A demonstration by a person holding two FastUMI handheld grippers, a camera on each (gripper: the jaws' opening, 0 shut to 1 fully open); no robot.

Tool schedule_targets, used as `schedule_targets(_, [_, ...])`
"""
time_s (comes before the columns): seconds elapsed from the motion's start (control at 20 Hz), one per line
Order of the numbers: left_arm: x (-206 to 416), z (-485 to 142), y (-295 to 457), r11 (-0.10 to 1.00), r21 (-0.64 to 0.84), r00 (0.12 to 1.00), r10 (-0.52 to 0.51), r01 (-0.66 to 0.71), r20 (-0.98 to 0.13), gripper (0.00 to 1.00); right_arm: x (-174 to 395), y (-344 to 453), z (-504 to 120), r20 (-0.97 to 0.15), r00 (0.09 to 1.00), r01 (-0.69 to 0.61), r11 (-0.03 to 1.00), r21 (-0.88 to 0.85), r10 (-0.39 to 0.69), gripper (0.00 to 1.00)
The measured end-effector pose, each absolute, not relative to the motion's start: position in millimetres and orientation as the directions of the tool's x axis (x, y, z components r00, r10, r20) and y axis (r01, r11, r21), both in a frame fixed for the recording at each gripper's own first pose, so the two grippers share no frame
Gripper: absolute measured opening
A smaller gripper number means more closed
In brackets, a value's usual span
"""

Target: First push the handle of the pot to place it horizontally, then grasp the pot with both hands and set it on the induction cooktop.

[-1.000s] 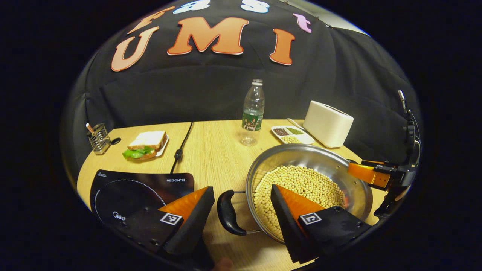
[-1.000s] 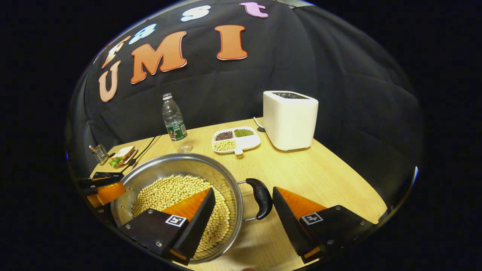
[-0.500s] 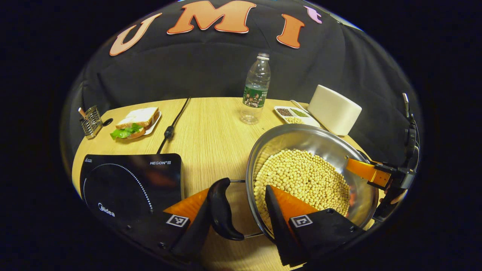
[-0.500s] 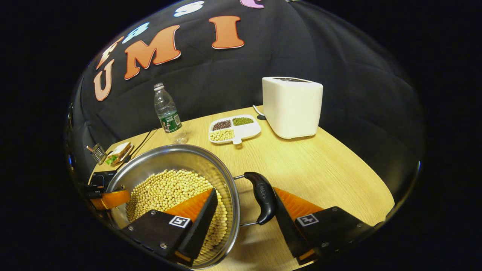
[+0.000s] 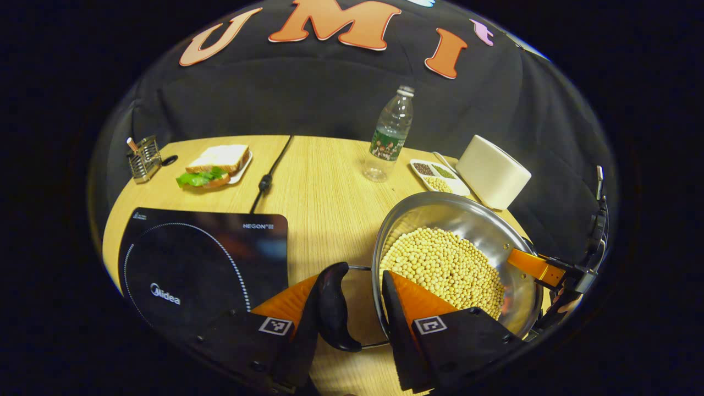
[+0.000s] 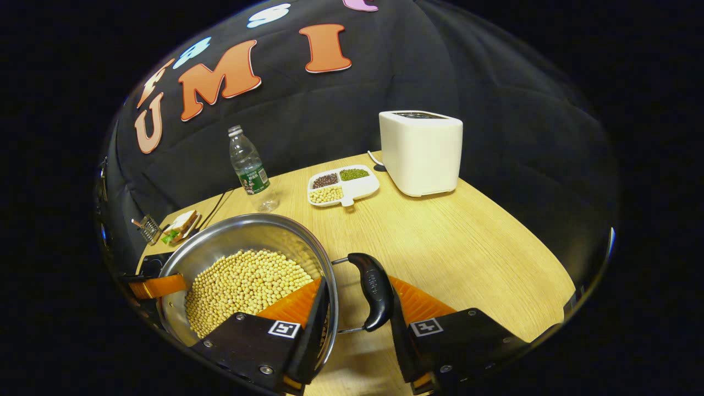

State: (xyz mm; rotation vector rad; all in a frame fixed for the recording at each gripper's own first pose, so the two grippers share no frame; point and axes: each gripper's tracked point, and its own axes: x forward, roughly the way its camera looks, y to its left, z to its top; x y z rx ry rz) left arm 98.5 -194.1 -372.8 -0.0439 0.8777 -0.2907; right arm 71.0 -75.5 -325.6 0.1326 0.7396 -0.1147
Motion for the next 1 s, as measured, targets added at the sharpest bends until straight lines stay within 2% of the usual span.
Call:
schedule_targets(0.05, [96,-363,-189,0.961,-0.154,0.615,-0.267,0.232,-0.742,0.66,68,-71,-318,-0.668,0.742,0.148,0.985,0.092,-0.049,0.54])
schedule_targets(0.1, [95,-353,-184,0.961,-0.156,0.626,-0.267,0.228,-0.732,0.66,67,-64,-309,-0.658,0.751,0.14,0.985,0.099,-0.041,0.58])
schedule_targets(0.4, [91,-301,-137,0.971,-0.149,0.694,-0.236,0.185,-0.68,0.66,62,-16,-265,-0.608,0.794,0.066,0.991,0.114,0.018,0.58])
schedule_targets(0.45, [89,-293,-129,0.974,-0.144,0.706,-0.227,0.176,-0.671,0.66,62,-7,-260,-0.602,0.798,0.051,0.992,0.118,0.03,0.53])
schedule_targets(0.5, [87,-286,-118,0.976,-0.141,0.714,-0.217,0.165,-0.666,0.66,61,3,-256,-0.595,0.803,0.036,0.992,0.12,0.042,0.58])
schedule_targets(0.65, [83,-273,-86,0.984,-0.13,0.735,-0.178,0.123,-0.654,0.67,62,33,-248,-0.583,0.809,-0.008,0.993,0.117,0.076,0.58])
schedule_targets(0.9, [74,-258,-31,0.995,-0.073,0.764,-0.095,0.063,-0.638,0.62,62,78,-240,-0.568,0.815,-0.061,0.991,0.116,0.117,0.58])
schedule_targets(0.95, [79,-249,-29,0.992,-0.093,0.791,-0.126,0.088,-0.599,0.63,62,95,-231,-0.547,0.822,-0.094,0.985,0.146,0.159,0.58])
schedule_targets(1.0, [75,-243,-32,0.988,-0.121,0.803,-0.145,0.092,-0.578,0.36,65,101,-233,-0.535,0.83,-0.089,0.985,0.149,0.156,0.53])
